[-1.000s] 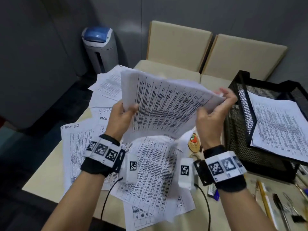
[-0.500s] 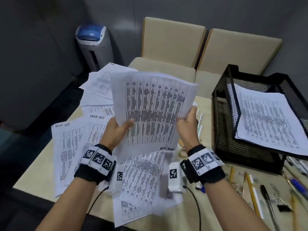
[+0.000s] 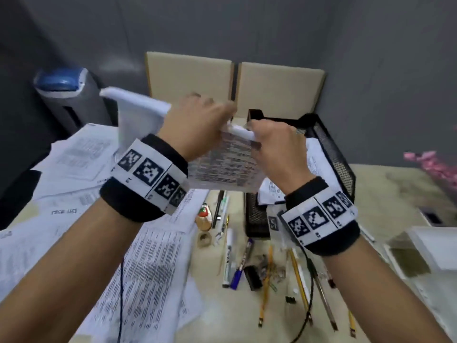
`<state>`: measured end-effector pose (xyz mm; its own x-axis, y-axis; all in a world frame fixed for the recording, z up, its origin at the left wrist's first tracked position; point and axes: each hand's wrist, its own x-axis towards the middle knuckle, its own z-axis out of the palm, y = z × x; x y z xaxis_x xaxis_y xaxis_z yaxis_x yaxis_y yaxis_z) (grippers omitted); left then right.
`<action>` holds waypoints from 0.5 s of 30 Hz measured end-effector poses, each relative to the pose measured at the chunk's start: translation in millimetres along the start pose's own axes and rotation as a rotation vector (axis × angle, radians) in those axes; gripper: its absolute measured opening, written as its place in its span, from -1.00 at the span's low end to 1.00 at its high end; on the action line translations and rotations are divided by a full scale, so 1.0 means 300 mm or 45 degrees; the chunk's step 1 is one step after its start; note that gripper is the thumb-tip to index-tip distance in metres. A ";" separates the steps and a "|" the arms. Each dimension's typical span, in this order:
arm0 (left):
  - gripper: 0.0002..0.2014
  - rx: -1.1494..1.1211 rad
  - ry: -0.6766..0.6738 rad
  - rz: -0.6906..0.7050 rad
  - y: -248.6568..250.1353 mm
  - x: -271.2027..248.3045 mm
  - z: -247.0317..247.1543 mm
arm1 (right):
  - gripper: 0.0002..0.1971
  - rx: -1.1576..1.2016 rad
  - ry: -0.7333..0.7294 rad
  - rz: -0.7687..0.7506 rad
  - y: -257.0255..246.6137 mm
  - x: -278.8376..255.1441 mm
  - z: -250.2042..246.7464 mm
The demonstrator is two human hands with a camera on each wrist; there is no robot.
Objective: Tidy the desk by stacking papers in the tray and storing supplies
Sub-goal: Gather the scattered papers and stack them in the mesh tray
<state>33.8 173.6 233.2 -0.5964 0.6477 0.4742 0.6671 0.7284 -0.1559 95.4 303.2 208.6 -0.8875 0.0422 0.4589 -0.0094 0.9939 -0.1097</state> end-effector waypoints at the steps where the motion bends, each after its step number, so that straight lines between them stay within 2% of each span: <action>1: -0.78 -0.079 0.189 0.025 0.032 0.034 -0.003 | -0.78 0.042 0.077 0.087 0.046 -0.006 -0.014; 2: -0.72 -0.156 0.302 -0.010 0.058 0.070 -0.001 | -0.81 0.117 0.128 0.205 0.102 -0.009 -0.020; 4: -0.52 -0.256 0.422 -0.146 0.103 0.133 0.018 | -0.80 0.339 0.207 0.463 0.215 -0.020 -0.009; 6: -0.42 -0.436 0.470 -0.256 0.162 0.176 0.045 | -0.80 0.534 0.294 0.655 0.326 -0.037 0.016; 7: -0.42 -0.600 0.432 -0.310 0.195 0.190 0.076 | -0.84 0.594 0.306 0.747 0.377 -0.048 0.032; 9: -0.51 -0.924 0.248 -0.428 0.270 0.208 0.150 | -0.85 0.653 0.267 0.927 0.472 -0.076 0.071; 11: -0.57 -1.121 0.005 -0.573 0.338 0.205 0.238 | -0.84 0.694 0.213 1.052 0.553 -0.103 0.127; 15: -0.58 -1.206 -0.505 -0.764 0.456 0.160 0.412 | -0.70 0.688 0.019 1.244 0.647 -0.142 0.240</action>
<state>41.2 331.9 127.5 -0.9113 0.4050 -0.0742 0.1992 0.5914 0.7813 98.1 487.1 104.3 -0.6176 0.7861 -0.0237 0.4869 0.3585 -0.7965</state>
